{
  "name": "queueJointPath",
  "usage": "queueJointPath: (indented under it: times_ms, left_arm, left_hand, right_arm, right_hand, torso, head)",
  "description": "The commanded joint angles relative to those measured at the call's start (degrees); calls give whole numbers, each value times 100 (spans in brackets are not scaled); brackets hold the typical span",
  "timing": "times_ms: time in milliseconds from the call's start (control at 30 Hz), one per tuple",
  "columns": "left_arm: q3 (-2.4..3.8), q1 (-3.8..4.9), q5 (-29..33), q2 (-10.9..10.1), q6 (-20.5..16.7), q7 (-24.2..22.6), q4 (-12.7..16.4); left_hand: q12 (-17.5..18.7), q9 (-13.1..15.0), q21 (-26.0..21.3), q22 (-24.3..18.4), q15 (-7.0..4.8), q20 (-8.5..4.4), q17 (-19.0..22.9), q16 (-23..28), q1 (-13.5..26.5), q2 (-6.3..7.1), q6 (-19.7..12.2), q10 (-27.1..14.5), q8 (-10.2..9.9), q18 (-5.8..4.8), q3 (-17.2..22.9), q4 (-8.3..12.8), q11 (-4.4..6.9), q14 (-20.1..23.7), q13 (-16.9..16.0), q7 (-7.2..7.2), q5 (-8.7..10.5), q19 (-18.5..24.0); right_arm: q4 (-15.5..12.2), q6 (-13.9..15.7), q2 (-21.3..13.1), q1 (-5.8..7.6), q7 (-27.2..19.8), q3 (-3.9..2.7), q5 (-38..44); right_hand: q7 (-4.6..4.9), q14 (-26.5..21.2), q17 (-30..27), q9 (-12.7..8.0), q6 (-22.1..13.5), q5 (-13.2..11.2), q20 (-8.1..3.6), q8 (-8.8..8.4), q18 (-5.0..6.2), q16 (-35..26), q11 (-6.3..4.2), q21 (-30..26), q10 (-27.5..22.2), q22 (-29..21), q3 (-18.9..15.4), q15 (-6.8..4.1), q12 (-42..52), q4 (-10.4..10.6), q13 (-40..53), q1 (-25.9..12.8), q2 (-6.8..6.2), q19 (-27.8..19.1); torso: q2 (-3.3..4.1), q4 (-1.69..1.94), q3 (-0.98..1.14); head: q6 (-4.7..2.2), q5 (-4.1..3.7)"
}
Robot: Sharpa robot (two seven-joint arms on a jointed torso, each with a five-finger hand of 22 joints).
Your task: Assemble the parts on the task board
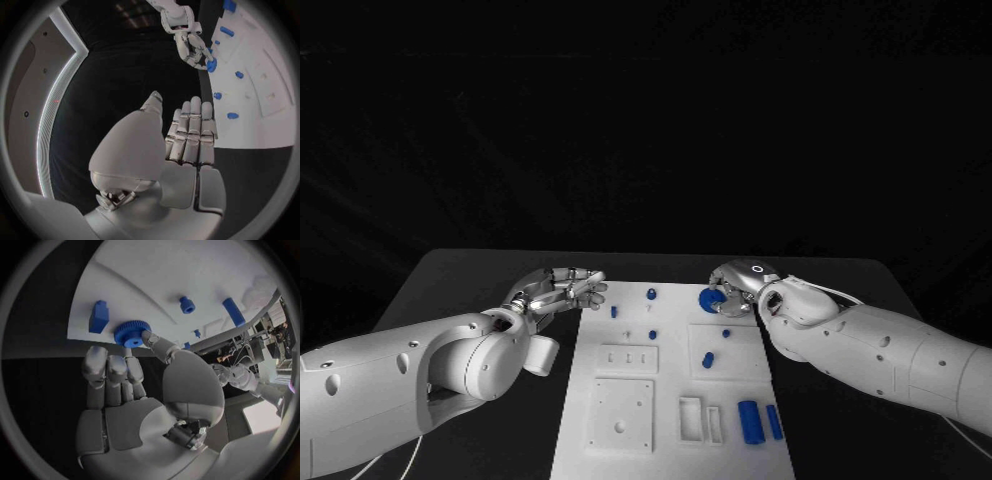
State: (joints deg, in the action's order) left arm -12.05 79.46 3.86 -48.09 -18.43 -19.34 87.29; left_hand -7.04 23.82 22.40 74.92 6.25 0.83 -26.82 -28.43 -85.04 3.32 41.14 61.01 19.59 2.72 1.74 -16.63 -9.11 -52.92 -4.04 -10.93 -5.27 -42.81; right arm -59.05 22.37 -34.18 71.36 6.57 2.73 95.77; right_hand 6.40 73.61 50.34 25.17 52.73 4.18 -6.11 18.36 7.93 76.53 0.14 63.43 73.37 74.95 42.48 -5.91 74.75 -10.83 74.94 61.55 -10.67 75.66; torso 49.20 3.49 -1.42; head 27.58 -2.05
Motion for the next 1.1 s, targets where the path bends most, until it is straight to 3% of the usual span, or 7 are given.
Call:
queueJointPath:
  times_ms: [33, 267, 600, 867, 1100]
  left_arm:
    - [4, 6, 8, -3, 57, -62, 27]
    - [5, 7, 8, -7, 50, -62, 41]
    - [6, 7, 10, -15, 46, -64, 56]
    - [6, 7, 10, 5, 52, -69, 58]
    - [6, 7, 11, 40, 38, -62, 27]
  left_hand:
    - [25, -5, -20, 93, 21, -12, -7, 28, -56, -10, 22, 14, 36, 109, -30, -3, 2, -9, 0, -75, 25, -7]
    - [25, -6, -20, 93, 21, -13, -8, 28, -57, -11, 22, 14, 37, 109, -31, -2, 2, -10, -1, -75, 24, -7]
    - [26, -8, -20, 93, 20, -13, -9, 29, -58, -11, 23, 15, 38, 109, -34, -2, 3, -11, -1, -75, 24, -8]
    - [27, -10, -20, 92, 20, -13, -10, 29, -59, -12, 23, 16, 39, 109, -35, -2, 3, -12, -1, -75, 24, -8]
    - [27, -11, -20, 92, 20, -13, -10, 30, -58, -14, 23, 17, 40, 109, -36, -3, 4, -12, -1, -74, 24, -9]
  right_arm:
    - [-190, 203, -7, 25, 461, 11, 681]
    - [-645, 412, -22, 158, 674, -28, 971]
    - [-1077, 456, 311, 170, 811, -20, 1390]
    - [-950, 469, 686, 143, 865, 83, 1520]
    - [-607, 388, 985, 92, 871, 170, 1525]
  right_hand:
    - [-17, 17, 17, 56, 353, -95, 20, 108, 707, -31, -29, 19, 45, 85, 98, -41, 35, 56, 211, -28, -71, -8]
    - [-34, 37, 43, 64, 404, -118, 10, 114, 707, -43, -46, 36, 108, 76, 178, -57, 63, 207, 238, -60, -210, 33]
    - [-46, 46, 61, 73, 427, -125, -4, 117, 707, -54, -58, 46, 135, 71, 225, -68, 66, 278, 245, -23, -301, 55]
    - [-46, 47, 64, 74, 425, -123, -6, 113, 707, -58, -58, 46, 129, 69, 238, -69, 57, 292, 239, -10, -311, 56]
    - [-45, 48, 66, 73, 421, -119, -6, 109, 707, -62, -58, 45, 112, 68, 249, -68, 38, 299, 225, 1, -317, 56]
  torso:
    - [-2, -2, -4]
    - [-1, 4, -6]
    - [5, 8, -5]
    - [8, 14, -9]
    - [11, 39, -8]
  head:
    - [-13, 7]
    - [-42, -6]
    - [-67, 4]
    - [-85, -1]
    - [-80, 7]
